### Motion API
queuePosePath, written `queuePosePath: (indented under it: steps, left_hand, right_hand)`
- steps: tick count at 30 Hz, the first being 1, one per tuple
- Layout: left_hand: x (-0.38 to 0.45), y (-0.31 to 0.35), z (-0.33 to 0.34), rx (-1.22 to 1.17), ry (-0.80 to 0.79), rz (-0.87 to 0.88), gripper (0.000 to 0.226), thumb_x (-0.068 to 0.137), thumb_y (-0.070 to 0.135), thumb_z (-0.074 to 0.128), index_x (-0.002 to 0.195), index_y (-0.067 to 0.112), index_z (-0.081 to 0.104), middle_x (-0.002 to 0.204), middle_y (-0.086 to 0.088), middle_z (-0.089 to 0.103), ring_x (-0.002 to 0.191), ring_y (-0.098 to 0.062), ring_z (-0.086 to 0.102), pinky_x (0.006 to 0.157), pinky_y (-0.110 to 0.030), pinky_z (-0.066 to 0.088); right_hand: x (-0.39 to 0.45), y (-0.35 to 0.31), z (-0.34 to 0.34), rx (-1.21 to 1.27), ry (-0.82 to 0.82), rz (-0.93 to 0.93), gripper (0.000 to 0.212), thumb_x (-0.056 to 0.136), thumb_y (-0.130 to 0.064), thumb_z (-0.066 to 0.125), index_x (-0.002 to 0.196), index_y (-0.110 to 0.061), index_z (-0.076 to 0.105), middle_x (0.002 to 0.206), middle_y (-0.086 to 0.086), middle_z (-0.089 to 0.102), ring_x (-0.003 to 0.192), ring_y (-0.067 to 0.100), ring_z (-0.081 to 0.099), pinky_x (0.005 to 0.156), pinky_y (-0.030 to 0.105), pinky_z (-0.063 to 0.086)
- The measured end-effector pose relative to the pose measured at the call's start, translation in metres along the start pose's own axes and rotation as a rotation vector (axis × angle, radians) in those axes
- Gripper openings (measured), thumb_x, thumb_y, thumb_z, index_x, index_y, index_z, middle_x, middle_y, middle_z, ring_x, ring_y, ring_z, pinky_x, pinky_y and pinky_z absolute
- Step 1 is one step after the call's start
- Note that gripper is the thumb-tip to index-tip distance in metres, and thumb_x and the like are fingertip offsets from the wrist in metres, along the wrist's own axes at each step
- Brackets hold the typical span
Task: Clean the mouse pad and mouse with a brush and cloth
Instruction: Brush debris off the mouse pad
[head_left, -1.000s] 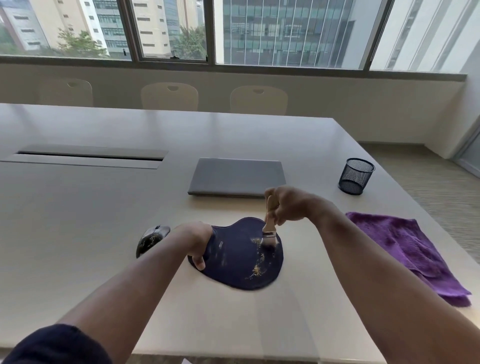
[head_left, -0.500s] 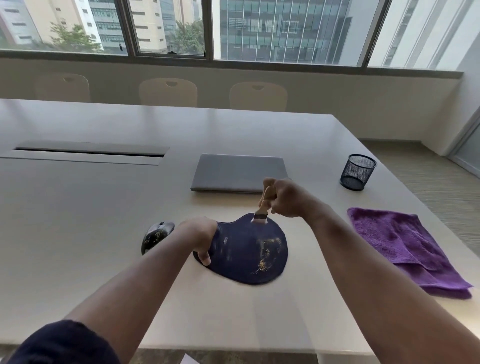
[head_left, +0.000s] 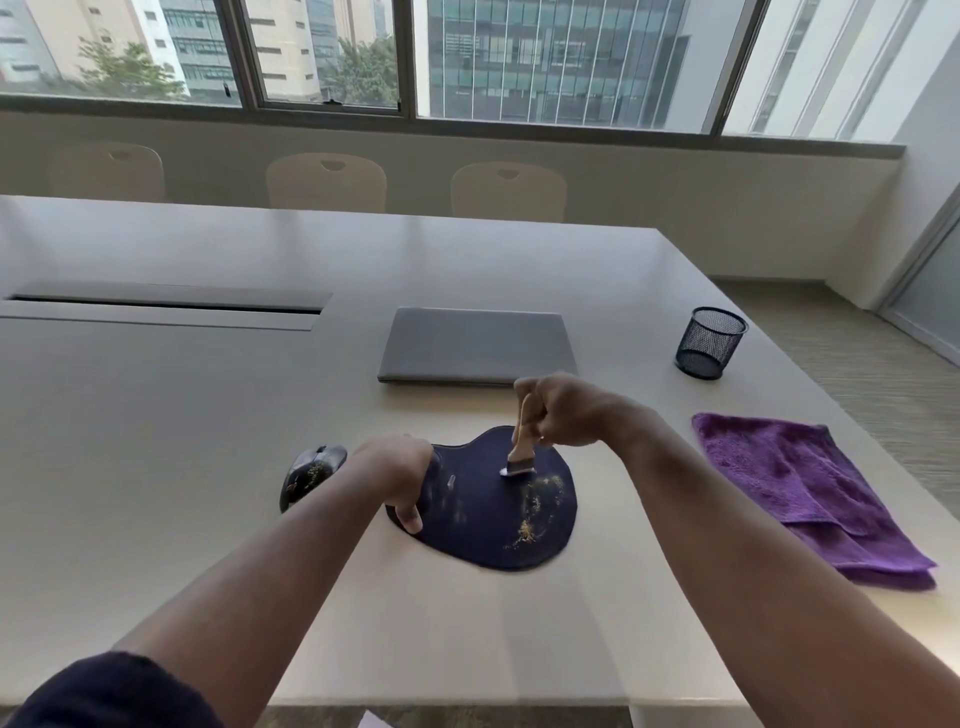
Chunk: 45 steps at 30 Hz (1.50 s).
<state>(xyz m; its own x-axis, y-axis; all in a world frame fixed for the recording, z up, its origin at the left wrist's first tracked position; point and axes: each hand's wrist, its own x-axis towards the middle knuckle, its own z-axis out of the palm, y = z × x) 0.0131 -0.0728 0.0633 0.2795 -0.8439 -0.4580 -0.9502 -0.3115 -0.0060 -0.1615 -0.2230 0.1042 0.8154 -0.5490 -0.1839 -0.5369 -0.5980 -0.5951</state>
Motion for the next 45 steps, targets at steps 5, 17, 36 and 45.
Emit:
queuePosePath:
  steps: [5,17,36,45]
  left_hand:
    - [0.002,0.000,0.000,0.012,-0.002,0.003,0.074,0.057,0.040,0.092,0.121,0.023,0.060,0.116,-0.001,0.064,0.105,-0.025,0.062,0.088,-0.036,0.053]
    - [0.004,0.002,0.001,0.028,-0.022,-0.022,0.072,0.056,0.042,0.092,0.118,0.021,0.062,0.113,-0.001,0.065,0.104,-0.026,0.062,0.089,-0.035,0.053]
    - [0.006,0.001,0.001,0.044,-0.037,-0.007,0.069,0.058,0.042,0.091,0.117,0.022,0.062,0.112,-0.001,0.065,0.102,-0.026,0.063,0.089,-0.036,0.053]
    - [0.005,-0.004,0.004,0.015,-0.012,0.026,0.072,0.060,0.040,0.090,0.123,0.025,0.058,0.118,0.001,0.064,0.107,-0.025,0.060,0.091,-0.036,0.052]
  right_hand:
    - [-0.003,0.002,-0.011,0.022,0.059,0.000,0.024,0.079,0.007,0.062,0.069,-0.014,0.056,0.086,0.012,0.074,0.088,0.031,0.072,0.078,0.050,0.060]
    - [-0.020,0.012,-0.012,0.018,0.135,0.065,0.031,0.081,0.007,0.064,0.067,-0.018,0.054,0.086,0.010,0.074,0.084,0.031,0.073,0.079,0.048,0.060]
    - [-0.033,0.013,-0.016,-0.103,0.181,0.129,0.024,0.079,-0.002,0.071,0.073,-0.017,0.053,0.079,0.009,0.072,0.080,0.029,0.071,0.072,0.040,0.058]
    - [-0.034,0.011,-0.006,-0.062,0.279,0.066,0.025,0.080,-0.005,0.071,0.071,-0.022,0.055,0.080,0.006,0.071,0.081,0.030,0.069,0.074,0.039,0.059]
